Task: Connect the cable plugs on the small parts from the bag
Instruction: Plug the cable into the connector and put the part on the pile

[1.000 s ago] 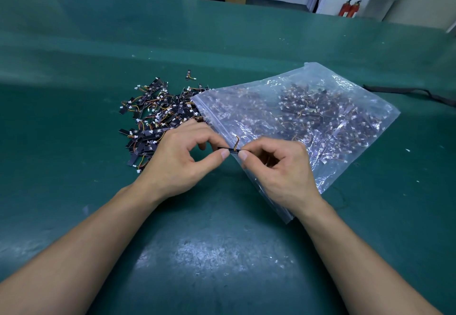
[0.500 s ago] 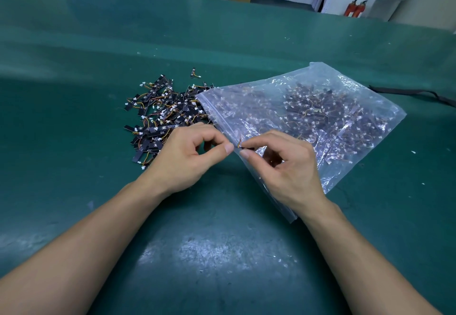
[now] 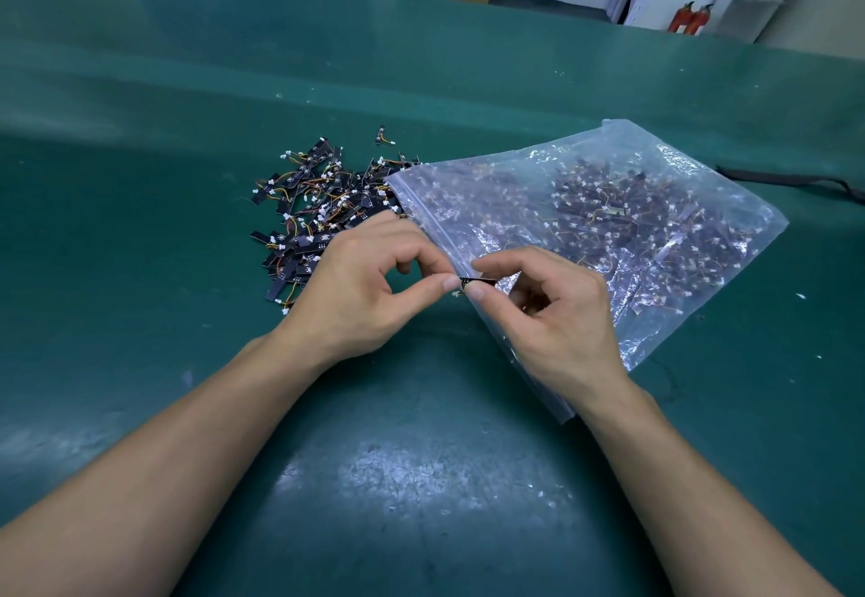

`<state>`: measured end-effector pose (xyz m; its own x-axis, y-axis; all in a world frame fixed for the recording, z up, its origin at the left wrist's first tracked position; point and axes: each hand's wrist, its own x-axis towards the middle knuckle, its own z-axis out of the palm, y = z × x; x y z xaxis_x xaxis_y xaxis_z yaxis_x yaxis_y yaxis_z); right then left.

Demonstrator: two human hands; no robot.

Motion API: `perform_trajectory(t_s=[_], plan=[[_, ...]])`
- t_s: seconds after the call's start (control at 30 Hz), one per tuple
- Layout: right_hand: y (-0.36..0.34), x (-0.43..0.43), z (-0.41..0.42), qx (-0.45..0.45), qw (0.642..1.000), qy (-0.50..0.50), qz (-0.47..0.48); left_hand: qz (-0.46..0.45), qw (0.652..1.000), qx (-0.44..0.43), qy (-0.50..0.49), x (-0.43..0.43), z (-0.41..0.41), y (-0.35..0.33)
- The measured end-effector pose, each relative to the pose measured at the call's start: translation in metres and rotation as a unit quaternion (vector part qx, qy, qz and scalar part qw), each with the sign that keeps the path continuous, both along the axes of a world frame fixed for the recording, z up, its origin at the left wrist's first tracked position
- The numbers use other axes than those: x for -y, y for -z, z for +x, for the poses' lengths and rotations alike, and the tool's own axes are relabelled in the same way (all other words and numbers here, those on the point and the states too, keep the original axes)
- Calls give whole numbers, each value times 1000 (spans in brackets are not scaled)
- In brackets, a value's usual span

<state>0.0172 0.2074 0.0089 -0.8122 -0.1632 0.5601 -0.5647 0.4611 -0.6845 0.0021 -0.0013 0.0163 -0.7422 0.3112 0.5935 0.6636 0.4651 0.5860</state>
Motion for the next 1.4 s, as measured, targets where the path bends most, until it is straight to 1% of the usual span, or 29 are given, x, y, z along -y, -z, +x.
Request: perform_trajectory(t_s=[0.17,0.43,0.53,0.73,0.97,1.17,1.4], plan=[[-1,-1,-1,-21,999,-4,27,-13,1000,-24,5,0,0,1],[-1,-1,0,-5,1000,1,0,-20,999,-45,7,0,-1,1],[-1,-2,0,-5,1000,-4,5,-22,998,-51,6,-1,-1,1],[-2,-5,-2,-26,999,-10,22,-18,999,-42,10,-1,0,0],[-3,-5,-1,0,1000,-3,4,-29,999,-34,3,-1,-1,0],[-4,-5,-1,-10,1000,-1,28,-30,999,-17,14,-2,1,0],[-3,-3,1,12,1000,-5,8,-25,1000,-12,11,0,0,1]])
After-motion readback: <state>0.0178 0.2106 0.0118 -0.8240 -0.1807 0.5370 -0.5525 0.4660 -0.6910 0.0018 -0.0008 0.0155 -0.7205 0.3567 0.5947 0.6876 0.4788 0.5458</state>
